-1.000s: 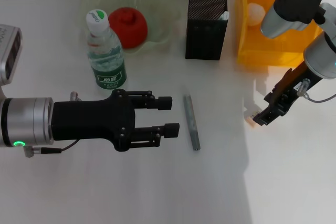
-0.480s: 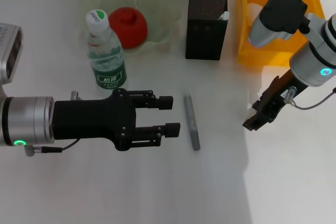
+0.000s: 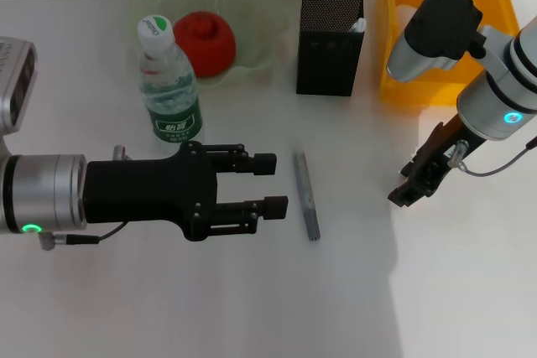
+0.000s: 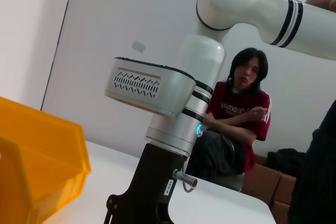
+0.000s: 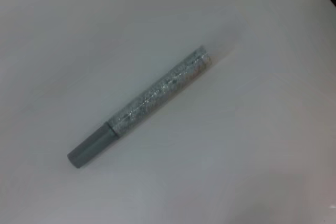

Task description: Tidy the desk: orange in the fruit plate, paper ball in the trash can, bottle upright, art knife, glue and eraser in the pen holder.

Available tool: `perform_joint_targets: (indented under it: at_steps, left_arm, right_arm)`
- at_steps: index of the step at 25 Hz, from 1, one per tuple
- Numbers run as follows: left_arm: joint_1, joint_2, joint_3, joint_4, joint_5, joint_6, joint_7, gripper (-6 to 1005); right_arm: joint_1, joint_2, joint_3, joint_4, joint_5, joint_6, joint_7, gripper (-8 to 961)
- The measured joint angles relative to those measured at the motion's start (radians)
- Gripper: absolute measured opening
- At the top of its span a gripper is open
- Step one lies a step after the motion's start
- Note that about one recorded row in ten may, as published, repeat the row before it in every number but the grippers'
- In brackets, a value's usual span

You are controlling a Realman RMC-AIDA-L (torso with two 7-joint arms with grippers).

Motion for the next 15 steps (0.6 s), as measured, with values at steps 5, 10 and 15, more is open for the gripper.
perform_joint_targets:
  at_steps: [5, 10, 15]
  left_arm:
    - [0.003, 0.0, -0.003, 0.0, 0.0, 0.0, 0.0, 619]
    - [0.005, 0.0, -0.002, 0.0, 0.0, 0.0, 0.0, 620]
    - [0.011, 0.0, -0.003, 0.0, 0.0, 0.0, 0.0, 620]
  right_arm:
    - [-0.003, 0.0, -0.001, -0.003, 0.002, 0.0, 0.001, 473]
    - [-0.012, 0.0, 0.0, -0.032, 0.003, -0.007, 0.012, 423]
    - [-0.041, -0.001, 0.01, -0.16, 0.005, -0.05, 0.033, 411]
